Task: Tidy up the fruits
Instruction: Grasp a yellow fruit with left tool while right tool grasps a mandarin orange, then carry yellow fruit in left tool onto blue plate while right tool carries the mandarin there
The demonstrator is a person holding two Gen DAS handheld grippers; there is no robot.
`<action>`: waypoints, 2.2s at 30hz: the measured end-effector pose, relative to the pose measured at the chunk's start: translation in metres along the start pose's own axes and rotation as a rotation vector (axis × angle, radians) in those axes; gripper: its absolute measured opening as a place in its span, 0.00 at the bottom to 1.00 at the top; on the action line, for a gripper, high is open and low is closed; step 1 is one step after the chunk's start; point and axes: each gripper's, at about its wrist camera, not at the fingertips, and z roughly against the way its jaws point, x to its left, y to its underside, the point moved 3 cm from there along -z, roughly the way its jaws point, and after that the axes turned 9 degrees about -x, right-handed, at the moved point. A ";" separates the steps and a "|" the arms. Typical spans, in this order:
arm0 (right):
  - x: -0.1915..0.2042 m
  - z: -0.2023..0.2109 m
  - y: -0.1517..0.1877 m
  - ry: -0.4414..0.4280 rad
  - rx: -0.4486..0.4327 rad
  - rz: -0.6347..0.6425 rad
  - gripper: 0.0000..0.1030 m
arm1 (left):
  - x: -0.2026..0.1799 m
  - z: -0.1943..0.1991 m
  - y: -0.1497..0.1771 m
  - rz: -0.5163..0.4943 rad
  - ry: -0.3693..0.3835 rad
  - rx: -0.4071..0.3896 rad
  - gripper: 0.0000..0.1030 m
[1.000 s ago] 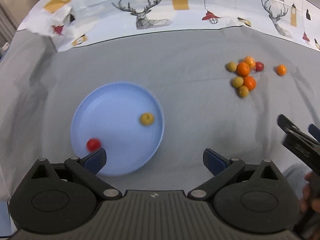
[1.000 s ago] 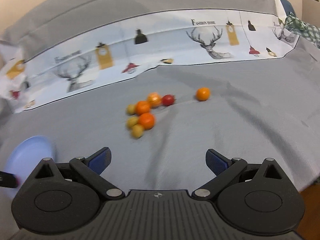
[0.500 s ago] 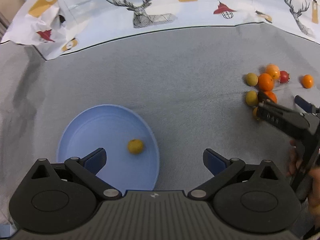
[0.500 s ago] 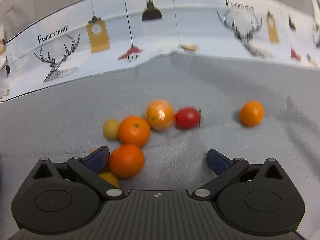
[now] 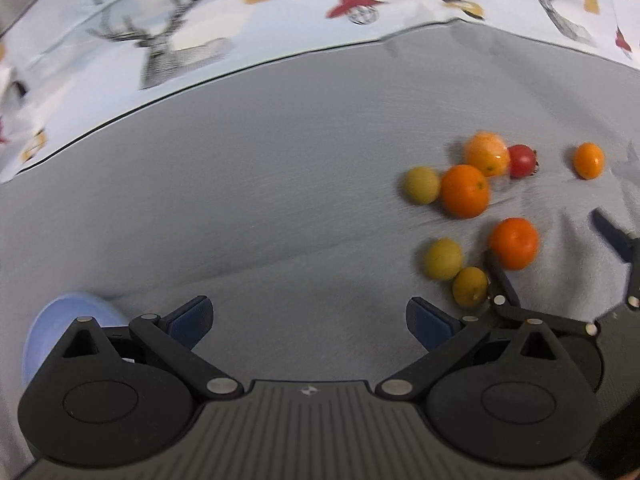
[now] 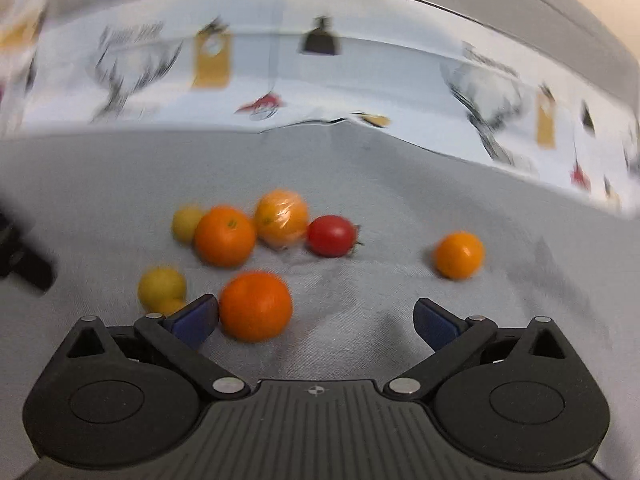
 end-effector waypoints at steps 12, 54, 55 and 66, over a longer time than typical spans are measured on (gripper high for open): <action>-0.024 -0.007 0.003 0.102 0.008 -0.036 0.98 | -0.030 -0.033 -0.019 0.002 0.159 0.038 1.00; -0.002 0.202 -0.047 -0.129 -0.173 -0.466 0.37 | 0.133 0.206 0.137 0.140 0.053 -0.113 0.27; 0.008 0.214 -0.049 -0.172 -0.160 -0.458 0.37 | 0.142 0.215 0.149 0.160 0.048 -0.115 0.27; 0.131 0.313 -0.058 -0.461 -0.035 -0.280 0.37 | 0.201 0.274 0.252 0.265 -0.010 -0.194 0.27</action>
